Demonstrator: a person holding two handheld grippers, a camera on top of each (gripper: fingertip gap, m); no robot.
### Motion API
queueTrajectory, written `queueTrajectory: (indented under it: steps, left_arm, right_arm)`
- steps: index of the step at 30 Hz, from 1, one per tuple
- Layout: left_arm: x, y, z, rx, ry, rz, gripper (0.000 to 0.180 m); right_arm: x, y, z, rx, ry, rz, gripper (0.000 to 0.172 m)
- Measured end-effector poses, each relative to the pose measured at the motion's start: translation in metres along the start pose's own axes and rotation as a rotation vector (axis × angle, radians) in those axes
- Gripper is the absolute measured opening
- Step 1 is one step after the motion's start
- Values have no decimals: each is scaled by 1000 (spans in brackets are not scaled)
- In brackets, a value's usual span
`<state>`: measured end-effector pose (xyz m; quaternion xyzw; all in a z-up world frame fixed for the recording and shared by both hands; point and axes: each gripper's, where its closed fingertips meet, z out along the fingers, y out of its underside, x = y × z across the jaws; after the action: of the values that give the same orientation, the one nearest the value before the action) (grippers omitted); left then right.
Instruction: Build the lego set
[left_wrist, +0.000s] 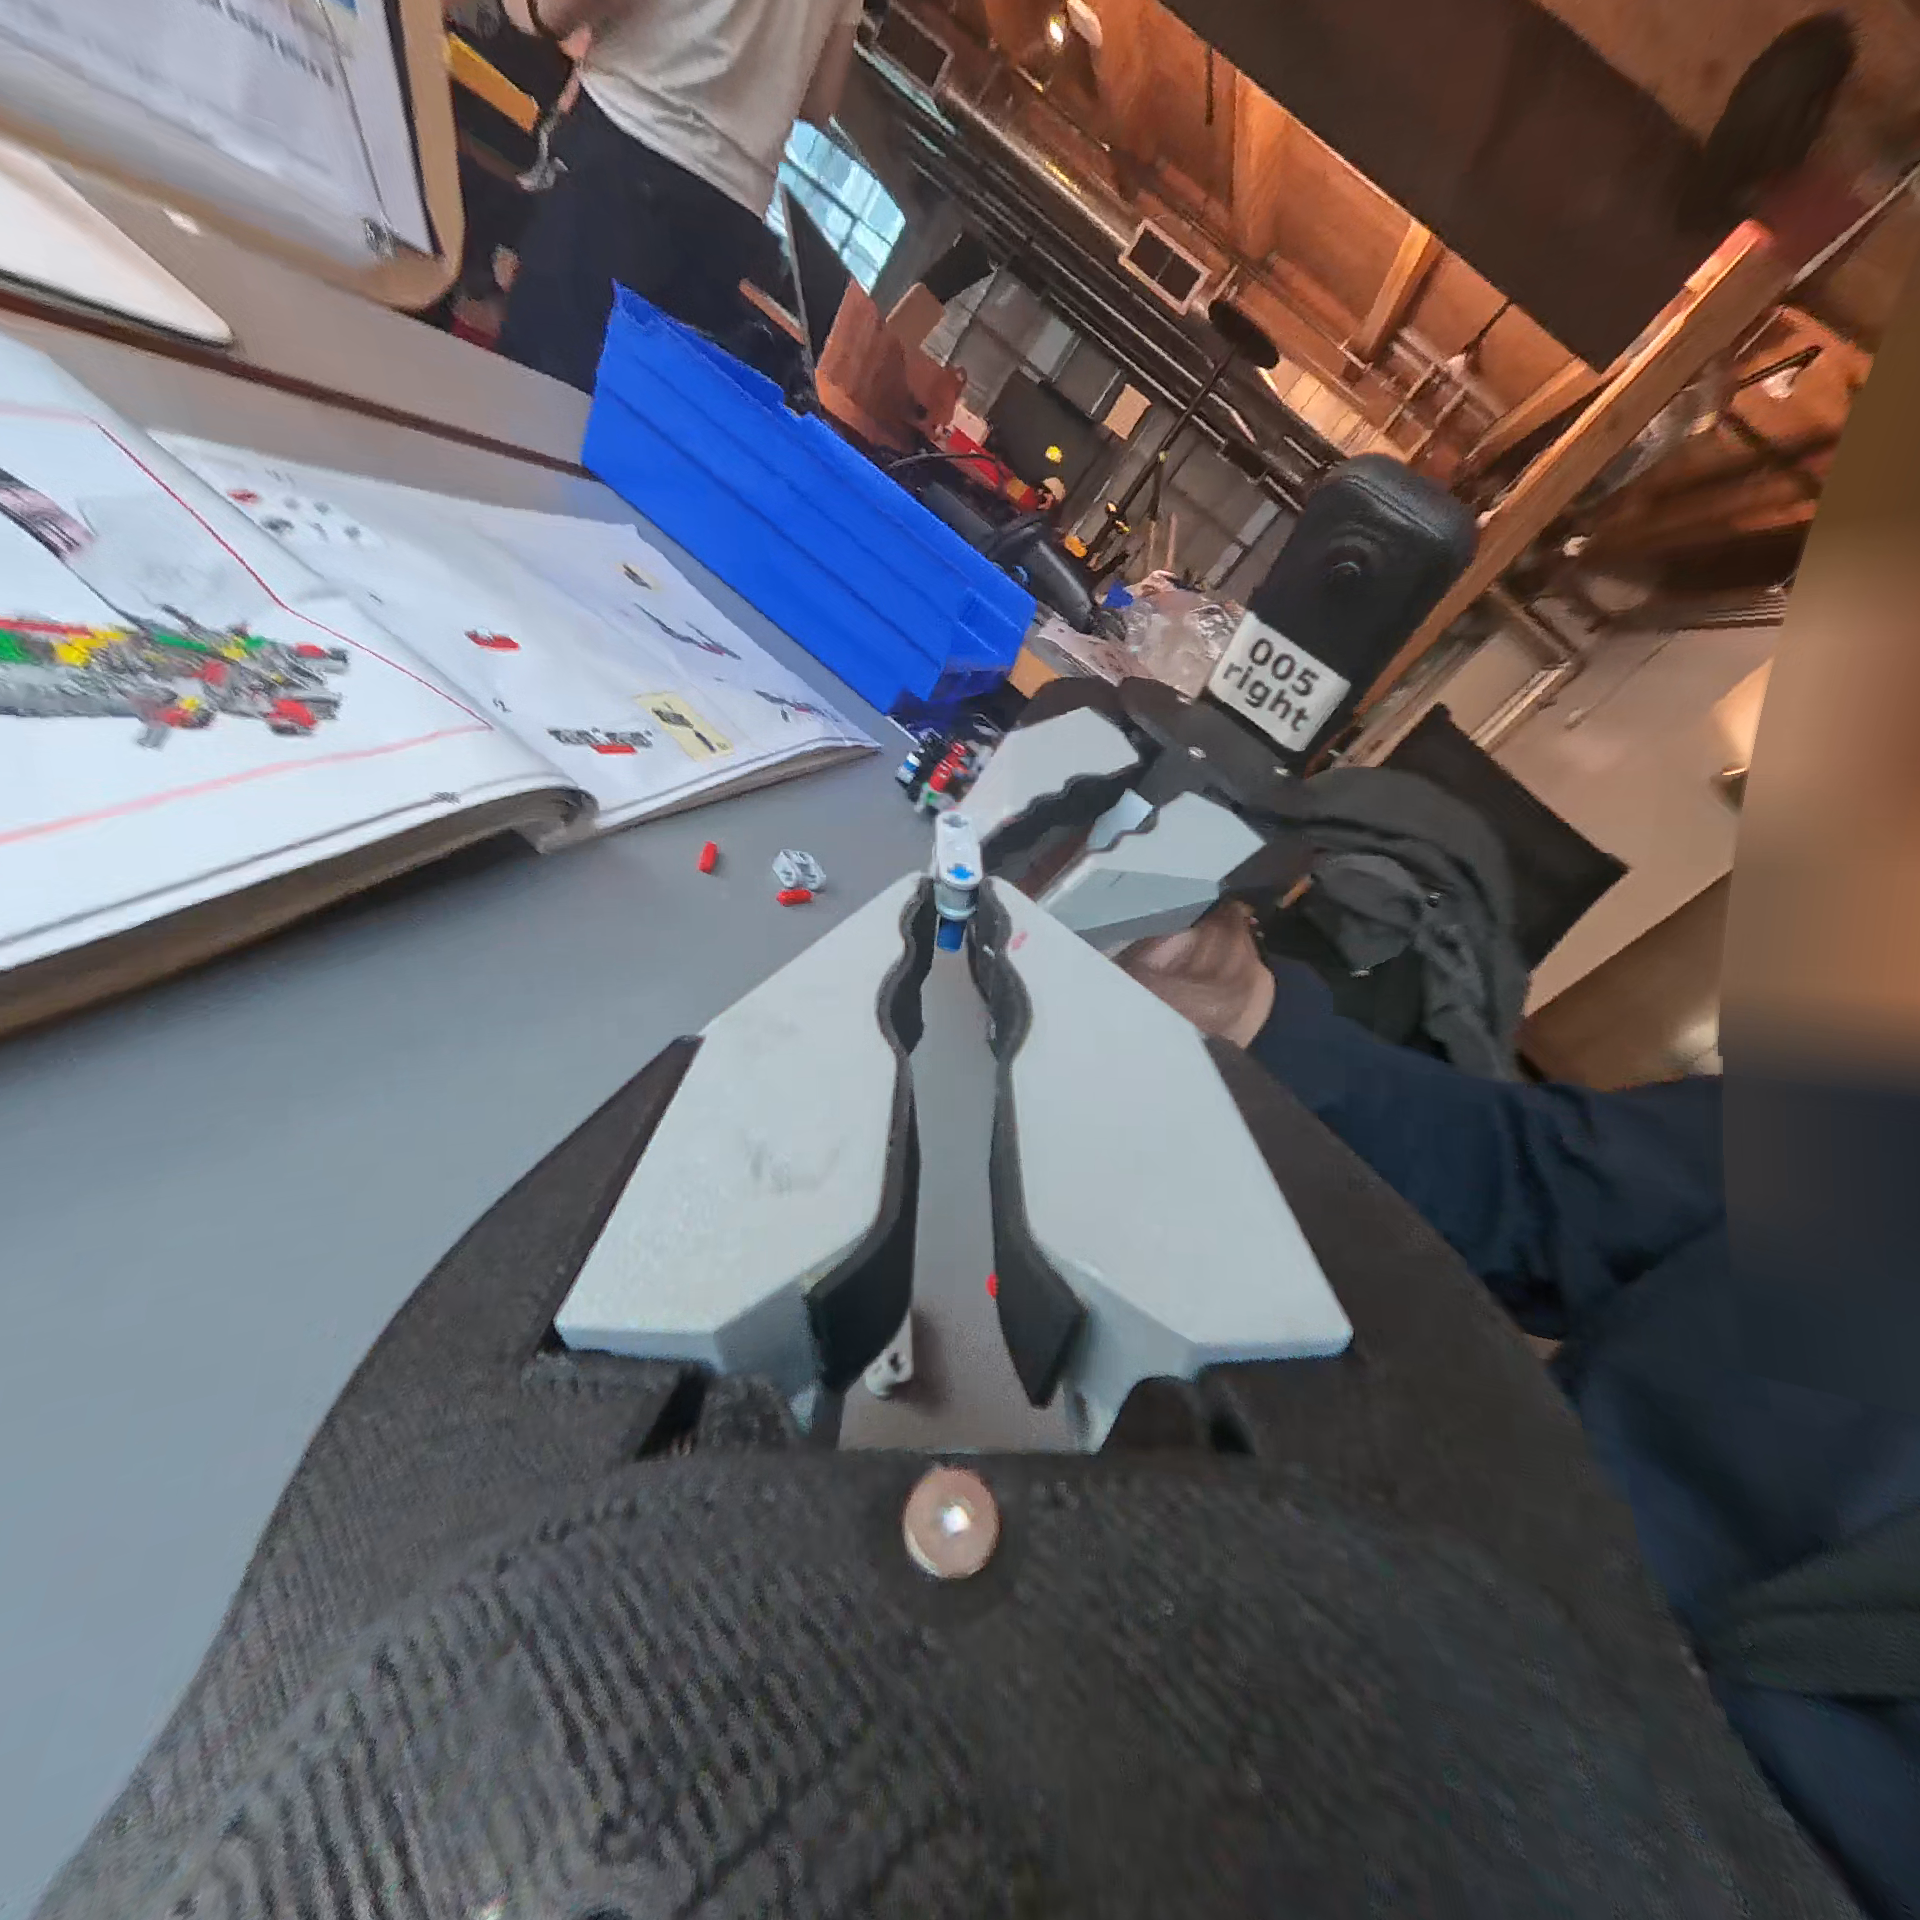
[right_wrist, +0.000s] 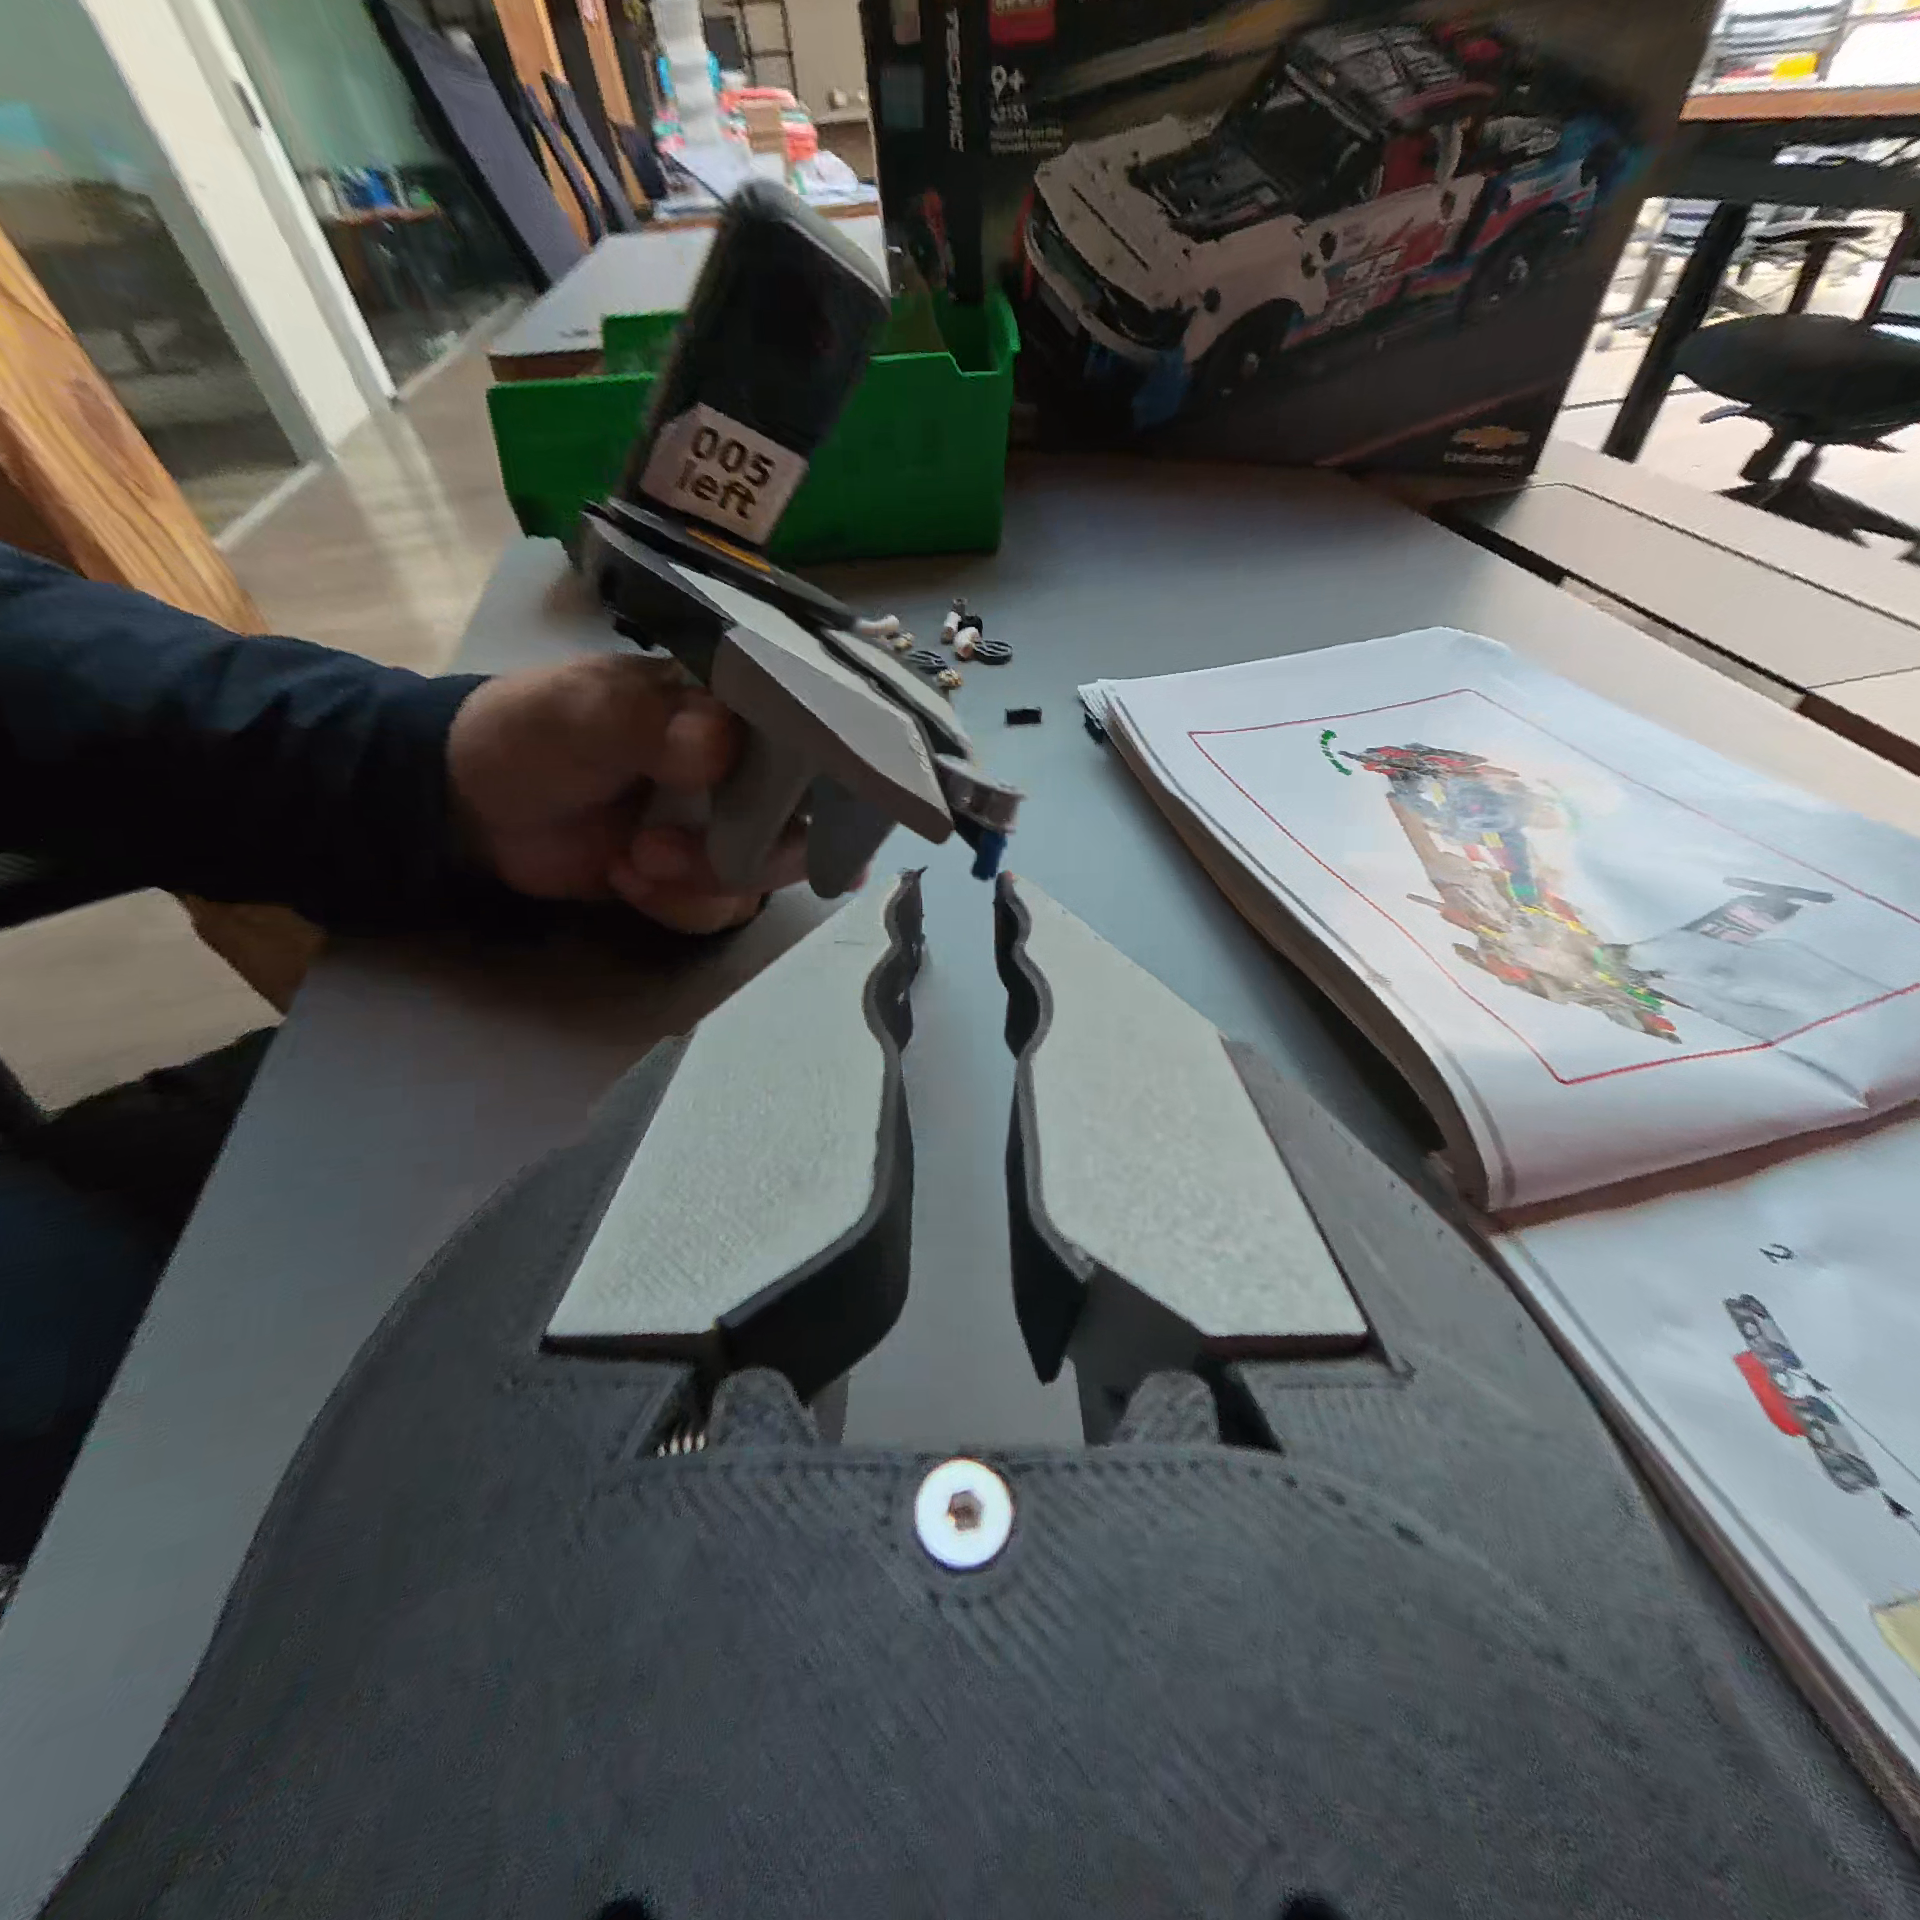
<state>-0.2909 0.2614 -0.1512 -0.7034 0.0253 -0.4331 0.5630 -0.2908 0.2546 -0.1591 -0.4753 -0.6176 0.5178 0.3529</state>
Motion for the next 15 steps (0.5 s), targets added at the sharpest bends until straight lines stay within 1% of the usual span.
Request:
queueTrajectory:
  steps: [3, 5, 8, 10, 11, 13, 14, 15]
  left_arm:
    - [4, 2, 4, -7, 30, -17, 5]
    - [8, 5, 8, -19, 42, -11, 5]
    - [9, 7, 9, -30, 47, -9, 5]
    - [8, 10, 8, -63, 31, 21, 5]
    - [7, 12, 8, -89, 19, 49, 7]
    - [6, 11, 6, -120, -13, 108, 21]
    - [6, 10, 5, -142, -24, 134, 24]
    - [6, 12, 5, -174, -34, 160, 23]
  right_arm:
    - [3, 0, 1, 3, 0, 33, 12]
    - [1, 3, 2, -11, -13, 34, 2]
    - [1, 4, 1, -21, -9, 9, 2]
    - [1, 5, -1, -35, -1, -21, 1]
    - [1, 8, -1, -53, 6, -37, 1]
    - [4, 13, -1, -92, 35, -73, 1]
    - [3, 14, -1, -99, 36, -82, 2]
    - [2, 14, 0, -105, 38, -86, 2]
